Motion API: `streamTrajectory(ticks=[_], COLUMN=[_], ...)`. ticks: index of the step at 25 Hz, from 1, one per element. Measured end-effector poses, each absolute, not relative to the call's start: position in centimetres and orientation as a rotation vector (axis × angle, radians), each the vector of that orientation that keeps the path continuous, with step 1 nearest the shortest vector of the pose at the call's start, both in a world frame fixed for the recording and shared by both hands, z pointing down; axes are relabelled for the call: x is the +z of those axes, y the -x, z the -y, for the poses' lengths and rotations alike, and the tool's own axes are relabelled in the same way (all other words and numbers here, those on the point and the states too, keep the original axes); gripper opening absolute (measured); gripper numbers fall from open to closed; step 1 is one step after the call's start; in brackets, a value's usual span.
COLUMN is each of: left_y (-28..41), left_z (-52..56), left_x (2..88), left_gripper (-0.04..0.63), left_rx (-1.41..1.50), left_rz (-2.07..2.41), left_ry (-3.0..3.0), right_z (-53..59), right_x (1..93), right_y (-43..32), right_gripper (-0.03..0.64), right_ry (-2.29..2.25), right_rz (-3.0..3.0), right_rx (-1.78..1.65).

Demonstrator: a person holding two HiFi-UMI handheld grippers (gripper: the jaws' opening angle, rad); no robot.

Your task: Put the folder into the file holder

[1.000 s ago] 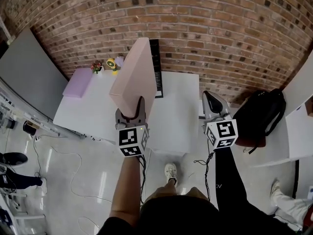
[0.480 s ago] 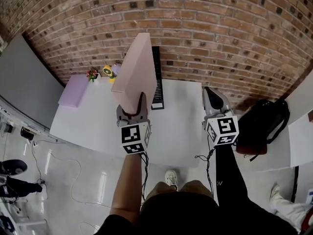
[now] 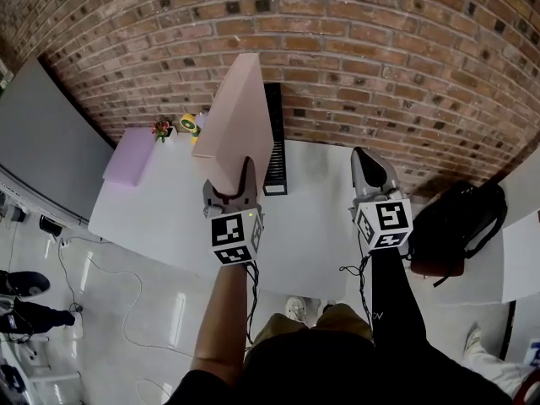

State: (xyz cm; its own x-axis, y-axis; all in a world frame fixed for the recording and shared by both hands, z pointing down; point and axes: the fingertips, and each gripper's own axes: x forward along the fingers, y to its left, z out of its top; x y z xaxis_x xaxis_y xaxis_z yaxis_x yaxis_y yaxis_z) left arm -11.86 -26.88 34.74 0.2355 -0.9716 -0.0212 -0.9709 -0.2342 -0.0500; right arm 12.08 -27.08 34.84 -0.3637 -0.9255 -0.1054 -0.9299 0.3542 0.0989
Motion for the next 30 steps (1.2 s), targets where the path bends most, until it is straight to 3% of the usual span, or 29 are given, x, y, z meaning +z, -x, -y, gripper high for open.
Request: streamTrajectory(ticks=[30], left_y=[9.0], left_z=[39.9], left_x=[36.7], left_gripper=[0.146], left_rx=[-0.028], left_rz=[-2.184], left_ry=[2.235], right_z=[38.0], right_x=[41.2], right_y=[-16.1], right_gripper=[0.0], right_ry=[1.588], right_rz=[-2.738], right_rx=[0.049])
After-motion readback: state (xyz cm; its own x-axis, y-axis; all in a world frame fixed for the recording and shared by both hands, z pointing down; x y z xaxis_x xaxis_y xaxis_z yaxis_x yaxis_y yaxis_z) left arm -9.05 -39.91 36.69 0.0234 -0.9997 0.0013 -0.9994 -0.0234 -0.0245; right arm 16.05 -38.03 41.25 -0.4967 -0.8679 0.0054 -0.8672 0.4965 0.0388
